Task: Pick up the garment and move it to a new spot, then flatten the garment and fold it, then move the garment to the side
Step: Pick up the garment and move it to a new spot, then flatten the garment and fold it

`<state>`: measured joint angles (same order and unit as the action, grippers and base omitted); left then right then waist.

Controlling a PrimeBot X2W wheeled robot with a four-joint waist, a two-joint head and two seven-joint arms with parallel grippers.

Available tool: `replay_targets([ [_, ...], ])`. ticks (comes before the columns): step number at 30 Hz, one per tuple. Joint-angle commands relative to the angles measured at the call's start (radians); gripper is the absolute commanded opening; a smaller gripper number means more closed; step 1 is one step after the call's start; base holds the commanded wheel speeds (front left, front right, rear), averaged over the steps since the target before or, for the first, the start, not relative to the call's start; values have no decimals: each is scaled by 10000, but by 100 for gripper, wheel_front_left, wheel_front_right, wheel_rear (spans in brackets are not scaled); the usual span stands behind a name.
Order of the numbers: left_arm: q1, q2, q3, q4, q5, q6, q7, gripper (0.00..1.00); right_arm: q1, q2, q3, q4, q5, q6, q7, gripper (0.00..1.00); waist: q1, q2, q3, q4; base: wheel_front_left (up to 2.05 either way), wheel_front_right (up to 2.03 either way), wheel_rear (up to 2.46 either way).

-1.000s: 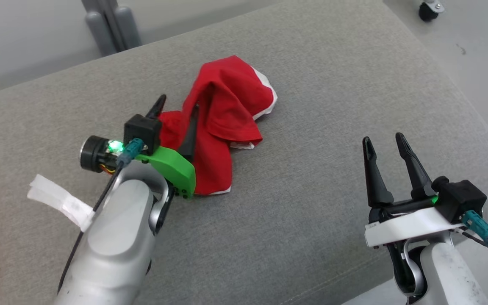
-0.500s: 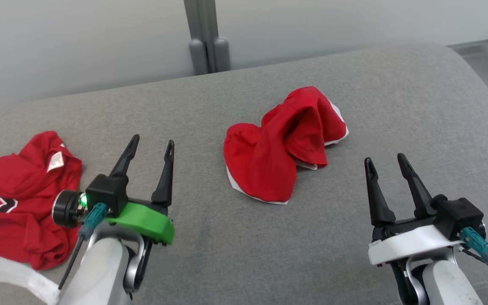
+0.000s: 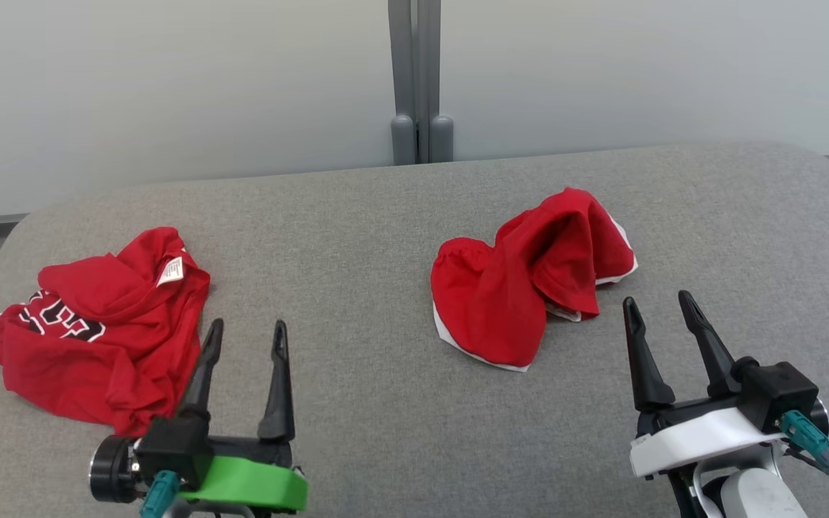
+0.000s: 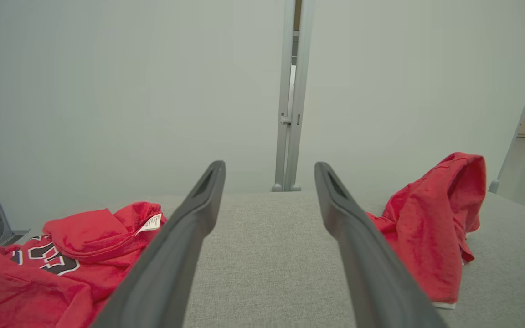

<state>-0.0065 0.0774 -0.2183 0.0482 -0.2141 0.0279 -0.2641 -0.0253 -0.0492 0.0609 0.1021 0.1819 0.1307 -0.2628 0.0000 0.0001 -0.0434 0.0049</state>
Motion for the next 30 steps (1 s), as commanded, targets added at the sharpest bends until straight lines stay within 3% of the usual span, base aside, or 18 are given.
replay_targets([
  [1, 182, -39, -6, -16, 259, -102, -3, 100, 79, -22, 4, 15, -13, 1, -31, 100, 0, -1, -33, 2, 0, 0, 0],
  [16, 309, -262, 131, 382, 420, -623, -5, 100, 11, -22, 93, 200, -123, 1, -31, 100, 0, -1, 53, 23, 0, 0, 0],
  [30, -547, -258, -750, 780, 38, -431, -5, 100, -2023, -137, -642, 2667, -1339, 1, -31, 100, 0, -1, 1645, 1063, 0, 0, 0],
])
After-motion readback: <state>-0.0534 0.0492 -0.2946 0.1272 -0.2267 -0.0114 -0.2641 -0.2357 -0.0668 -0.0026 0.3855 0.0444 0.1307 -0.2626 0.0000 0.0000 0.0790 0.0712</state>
